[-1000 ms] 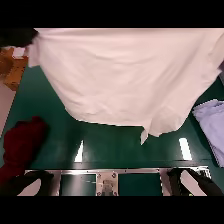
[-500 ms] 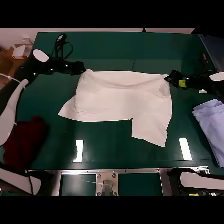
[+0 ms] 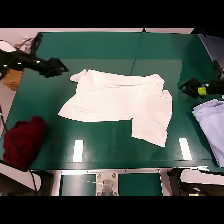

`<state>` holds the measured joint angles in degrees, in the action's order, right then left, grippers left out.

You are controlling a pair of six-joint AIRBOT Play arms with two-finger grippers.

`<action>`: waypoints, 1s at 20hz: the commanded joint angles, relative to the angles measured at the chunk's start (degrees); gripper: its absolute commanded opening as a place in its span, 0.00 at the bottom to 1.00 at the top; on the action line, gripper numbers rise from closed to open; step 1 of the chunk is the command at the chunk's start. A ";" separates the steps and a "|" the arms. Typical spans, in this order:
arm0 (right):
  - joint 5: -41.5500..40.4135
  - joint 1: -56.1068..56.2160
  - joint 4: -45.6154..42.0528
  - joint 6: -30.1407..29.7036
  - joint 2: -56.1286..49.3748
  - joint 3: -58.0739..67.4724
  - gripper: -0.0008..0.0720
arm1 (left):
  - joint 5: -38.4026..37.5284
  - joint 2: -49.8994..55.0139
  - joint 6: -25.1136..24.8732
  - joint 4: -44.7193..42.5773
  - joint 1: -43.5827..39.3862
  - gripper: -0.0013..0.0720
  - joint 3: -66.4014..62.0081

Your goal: Fold the shirts.

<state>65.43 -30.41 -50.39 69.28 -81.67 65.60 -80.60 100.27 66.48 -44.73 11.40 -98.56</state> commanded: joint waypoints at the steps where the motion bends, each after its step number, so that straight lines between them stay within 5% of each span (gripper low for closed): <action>1: 5.20 -7.67 -2.38 0.07 1.99 -9.44 0.51 | -13.49 0.09 2.58 -0.31 6.95 0.91 0.11; 10: 0.33 -2.40 8.55 -7.13 -6.86 -18.23 0.49 | -17.92 0.09 4.22 -7.54 8.00 0.91 11.10; 12: -0.48 -2.40 10.19 -8.35 -6.93 -16.85 0.10 | -16.74 0.09 4.59 -7.82 8.00 0.91 15.10; 13: -0.22 -2.69 9.90 -8.31 -6.86 -15.39 0.04 | -15.74 0.09 4.57 -7.82 8.00 0.91 16.76; 20: 1.92 -6.10 7.82 -7.82 -6.01 -11.93 0.04 | -3.21 0.09 4.33 -8.13 5.66 0.91 26.23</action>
<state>66.89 -35.81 -42.44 61.49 -87.77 53.06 -89.69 100.31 71.02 -52.51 18.44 -76.34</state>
